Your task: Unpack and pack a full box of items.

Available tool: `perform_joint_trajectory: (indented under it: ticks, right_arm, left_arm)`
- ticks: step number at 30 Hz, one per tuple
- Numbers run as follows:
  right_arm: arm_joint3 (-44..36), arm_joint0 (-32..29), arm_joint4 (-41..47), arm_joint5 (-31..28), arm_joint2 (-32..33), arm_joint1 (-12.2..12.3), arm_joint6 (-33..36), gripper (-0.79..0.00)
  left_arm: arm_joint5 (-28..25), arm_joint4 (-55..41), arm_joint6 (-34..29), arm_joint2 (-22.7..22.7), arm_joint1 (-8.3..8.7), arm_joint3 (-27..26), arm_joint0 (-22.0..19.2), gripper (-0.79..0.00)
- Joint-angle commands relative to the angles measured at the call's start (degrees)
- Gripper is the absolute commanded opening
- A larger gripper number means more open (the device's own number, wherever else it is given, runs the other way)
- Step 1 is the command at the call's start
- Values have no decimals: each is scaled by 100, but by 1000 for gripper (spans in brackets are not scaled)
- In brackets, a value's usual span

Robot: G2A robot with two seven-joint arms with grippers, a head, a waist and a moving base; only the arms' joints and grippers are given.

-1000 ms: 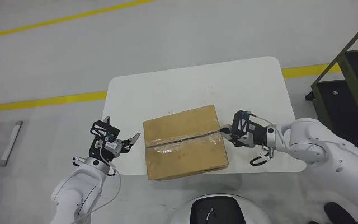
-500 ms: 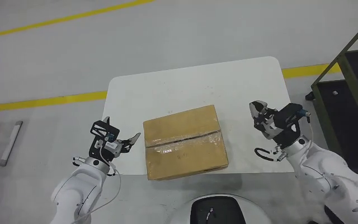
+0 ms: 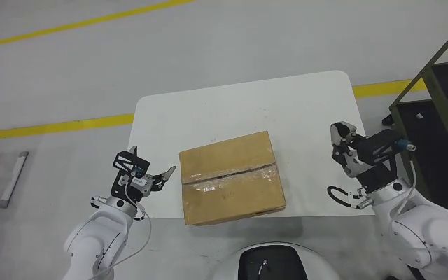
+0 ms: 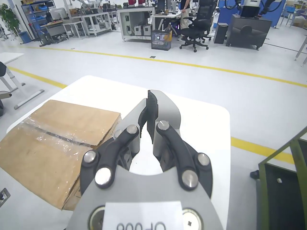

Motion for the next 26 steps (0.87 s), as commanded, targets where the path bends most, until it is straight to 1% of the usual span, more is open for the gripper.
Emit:
perform_joint_trajectory:
  ticks: [1,3,6,9,10,11,12,13,15,18,19,22,24,25,26]
  right_arm:
    - [-2,-2,-6,-9,1,0,2,-785]
    - [-2,-2,-6,-9,1,0,2,-785]
    - [-2,-2,-6,-9,1,0,2,-785]
    - [-2,-2,-6,-9,1,0,2,-785]
    - [-2,-2,-6,-9,1,0,2,-785]
    - [-2,-2,-6,-9,1,0,2,-453]
    - [-2,-2,-6,-9,1,0,2,-252]
    - [-2,-2,-6,-9,1,0,2,-782]
    - [-2,-2,-6,-9,1,0,2,-767]
    - [-2,-2,-6,-9,1,0,2,-573]
    - [-2,-2,-6,-9,1,0,2,-491]
    - [-2,-2,-6,-9,1,0,2,-322]
    - [-2,-2,-6,-9,1,0,2,-274]
    - [-2,-2,-6,-9,1,0,2,-258]
    - [-2,-2,-6,-9,1,0,2,-258]
  left_arm:
    - [169,-254,112,-107,-16,-8,8,0]
    - [303,-622,184,-196,-38,-38,49,0]
    - [441,-873,256,-373,-54,-179,127,0]
    - [499,-1310,292,-506,-77,-361,267,0]
    - [438,-1363,273,-532,-76,-420,295,0]
    - [438,-1363,273,-532,-76,-420,295,0]
    - [438,-1363,273,-532,-76,-420,295,0]
    - [437,-1378,274,-536,-77,-426,299,0]
    - [435,-1371,272,-535,-77,-424,298,-1]
    - [438,-1363,273,-532,-76,-420,295,0]
    - [438,-1363,273,-532,-76,-420,295,0]
    - [438,-1363,273,-532,-76,-420,295,0]
    - [438,-1363,273,-532,-76,-420,295,0]
    - [438,-1363,273,-532,-76,-420,295,-1]
    - [438,-1363,273,-532,-76,-420,295,0]
